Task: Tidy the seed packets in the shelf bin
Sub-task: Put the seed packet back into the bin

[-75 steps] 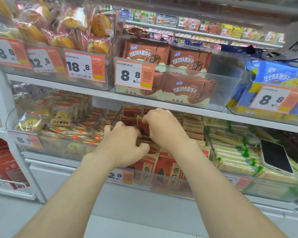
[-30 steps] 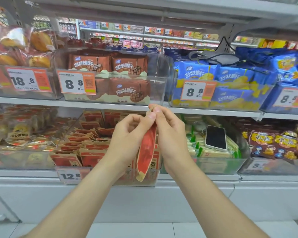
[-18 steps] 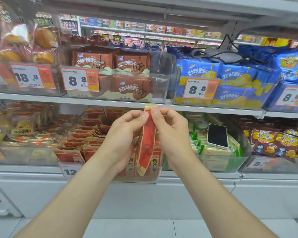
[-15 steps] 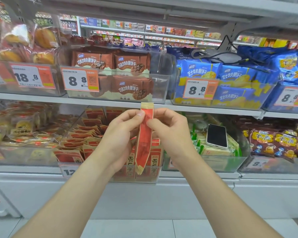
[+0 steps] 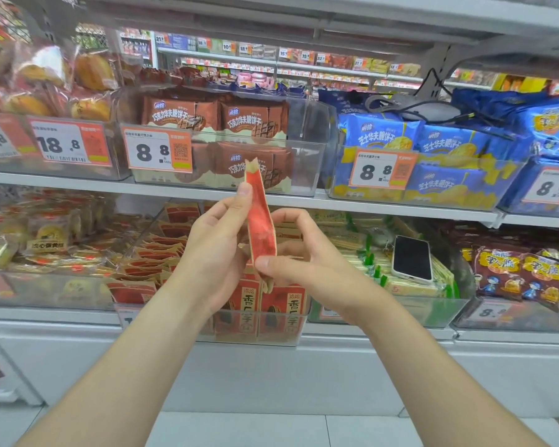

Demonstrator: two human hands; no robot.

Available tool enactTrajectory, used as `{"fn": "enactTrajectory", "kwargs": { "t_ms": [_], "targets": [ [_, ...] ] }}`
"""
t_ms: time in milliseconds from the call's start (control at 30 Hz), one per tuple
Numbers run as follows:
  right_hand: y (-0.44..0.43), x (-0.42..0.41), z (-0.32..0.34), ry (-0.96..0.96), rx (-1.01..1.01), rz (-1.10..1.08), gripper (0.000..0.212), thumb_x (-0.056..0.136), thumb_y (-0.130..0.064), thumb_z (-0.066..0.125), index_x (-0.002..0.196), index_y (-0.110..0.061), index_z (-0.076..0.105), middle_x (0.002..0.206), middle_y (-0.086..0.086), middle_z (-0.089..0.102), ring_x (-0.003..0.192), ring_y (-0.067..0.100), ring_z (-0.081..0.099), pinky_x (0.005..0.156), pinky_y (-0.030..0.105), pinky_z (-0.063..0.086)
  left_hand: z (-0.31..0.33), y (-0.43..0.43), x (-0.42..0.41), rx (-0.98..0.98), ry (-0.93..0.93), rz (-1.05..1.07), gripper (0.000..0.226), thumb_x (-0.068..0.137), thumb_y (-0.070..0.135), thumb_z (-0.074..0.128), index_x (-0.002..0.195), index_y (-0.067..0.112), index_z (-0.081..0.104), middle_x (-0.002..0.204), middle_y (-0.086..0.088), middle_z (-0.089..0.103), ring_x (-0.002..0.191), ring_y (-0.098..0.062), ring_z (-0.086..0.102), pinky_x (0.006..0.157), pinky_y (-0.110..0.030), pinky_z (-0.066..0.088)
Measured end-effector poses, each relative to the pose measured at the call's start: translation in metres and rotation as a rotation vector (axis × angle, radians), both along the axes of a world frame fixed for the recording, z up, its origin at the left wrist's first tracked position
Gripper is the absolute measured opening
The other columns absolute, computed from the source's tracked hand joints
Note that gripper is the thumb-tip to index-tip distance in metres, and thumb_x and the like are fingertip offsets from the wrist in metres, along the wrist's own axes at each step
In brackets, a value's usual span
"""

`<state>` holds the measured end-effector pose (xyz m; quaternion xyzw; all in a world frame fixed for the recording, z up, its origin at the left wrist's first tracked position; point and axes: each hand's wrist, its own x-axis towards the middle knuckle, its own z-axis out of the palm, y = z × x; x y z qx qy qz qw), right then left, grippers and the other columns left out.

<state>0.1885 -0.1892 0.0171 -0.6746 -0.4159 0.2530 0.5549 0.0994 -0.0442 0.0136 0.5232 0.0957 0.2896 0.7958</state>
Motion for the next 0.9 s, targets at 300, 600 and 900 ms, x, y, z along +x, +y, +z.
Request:
{"fn": "enactTrajectory", "kwargs": {
  "t_ms": [300,600,900],
  "targets": [
    [0.006,0.001,-0.006,-0.061,0.161,-0.151,0.035,0.104,-0.043,0.06,0.12,-0.016,0.046,0.098,0.003,0.081,0.077,0.011,0.071,0.069,0.024,0.056,-0.001,0.011,-0.01,0.232,0.027,-0.052,0.039,0.087,0.026,0.08,0.123,0.013,0.076,0.118,-0.007,0.08,0.108,-0.018,0.077,0.085,-0.029,0.061],
    [0.003,0.005,-0.005,-0.017,0.2,-0.083,0.024,0.11,-0.032,0.057,0.107,-0.01,0.047,0.092,0.005,0.078,0.078,0.02,0.073,0.07,0.03,0.058,-0.003,0.018,-0.02,0.358,-0.003,-0.176,0.05,0.094,0.003,0.069,0.144,0.01,0.065,0.133,-0.009,0.076,0.125,-0.028,0.072,0.097,-0.039,0.063],
    [0.004,0.006,-0.006,-0.075,0.13,-0.127,0.024,0.105,-0.034,0.068,0.11,-0.018,0.051,0.105,0.009,0.079,0.085,0.018,0.073,0.078,0.032,0.059,0.001,0.019,-0.022,0.288,0.037,-0.156,0.043,0.102,-0.007,0.057,0.141,0.011,0.064,0.128,-0.013,0.077,0.111,-0.033,0.077,0.081,-0.041,0.066]
  ]
}}
